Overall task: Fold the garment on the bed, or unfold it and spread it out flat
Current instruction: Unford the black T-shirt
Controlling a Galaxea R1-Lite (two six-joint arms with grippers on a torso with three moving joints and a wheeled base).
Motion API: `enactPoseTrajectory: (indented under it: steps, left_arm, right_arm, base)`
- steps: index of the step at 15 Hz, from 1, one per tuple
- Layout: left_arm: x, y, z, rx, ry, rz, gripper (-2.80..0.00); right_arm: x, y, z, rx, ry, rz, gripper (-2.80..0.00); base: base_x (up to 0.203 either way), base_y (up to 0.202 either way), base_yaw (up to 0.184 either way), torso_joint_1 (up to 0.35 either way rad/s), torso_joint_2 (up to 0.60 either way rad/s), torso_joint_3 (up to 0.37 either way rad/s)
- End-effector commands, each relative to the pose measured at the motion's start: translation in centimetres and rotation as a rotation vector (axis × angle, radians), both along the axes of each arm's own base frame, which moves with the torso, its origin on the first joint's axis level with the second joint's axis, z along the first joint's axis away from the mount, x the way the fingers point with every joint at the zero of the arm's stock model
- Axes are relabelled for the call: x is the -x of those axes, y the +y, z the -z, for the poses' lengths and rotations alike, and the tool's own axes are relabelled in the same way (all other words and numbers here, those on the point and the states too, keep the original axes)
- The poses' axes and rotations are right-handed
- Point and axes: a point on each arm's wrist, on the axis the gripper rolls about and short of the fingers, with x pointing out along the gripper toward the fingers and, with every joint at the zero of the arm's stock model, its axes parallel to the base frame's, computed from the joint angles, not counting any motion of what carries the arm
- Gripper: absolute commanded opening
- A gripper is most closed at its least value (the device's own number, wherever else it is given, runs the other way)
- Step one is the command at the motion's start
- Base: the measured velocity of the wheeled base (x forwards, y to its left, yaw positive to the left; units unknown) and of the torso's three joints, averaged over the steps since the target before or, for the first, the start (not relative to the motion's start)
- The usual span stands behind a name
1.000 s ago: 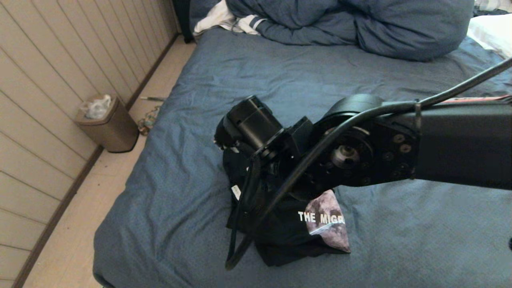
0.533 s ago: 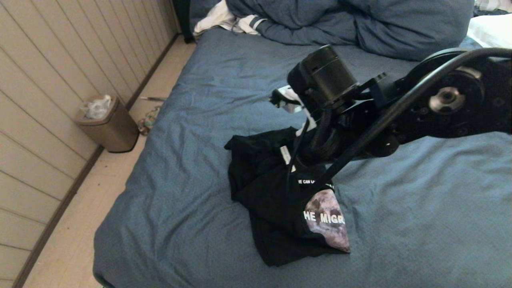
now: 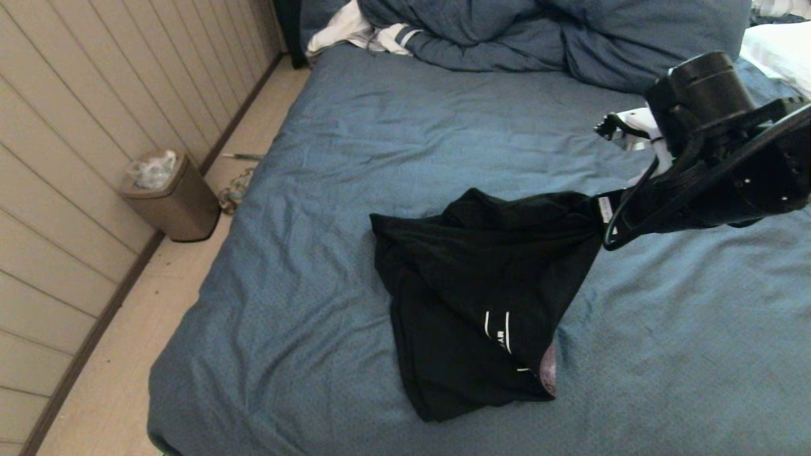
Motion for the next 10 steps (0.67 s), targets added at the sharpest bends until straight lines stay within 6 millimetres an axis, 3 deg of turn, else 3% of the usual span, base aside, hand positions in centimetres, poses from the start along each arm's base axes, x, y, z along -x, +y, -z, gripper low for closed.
enactPoseTrajectory:
  steps: [1, 6, 10]
  left_arm:
    - [0.0, 0.0, 0.0, 0.000, -0.003, -0.001, -2.80]
    - [0.0, 0.0, 0.0, 0.000, -0.004, -0.001, -2.80]
    - [0.0, 0.0, 0.0, 0.000, -0.004, 0.000, -2.80]
  right_arm:
    - [0.6, -4.1, 1.1, 0.019, -0.010, 0.123, -2.80]
    - [1.8, -9.8, 6.2, 0.028, -0.015, 0.298, -2.80]
    - [3.0, -14.0, 8.8, -0.007, -0.022, 0.377, -2.80]
  base:
    - [0.000, 0.000, 0.000, 0.000, 0.00, 0.000]
    - [0.000, 0.000, 0.000, 0.000, 0.00, 0.000]
    - [0.000, 0.000, 0.000, 0.000, 0.00, 0.000]
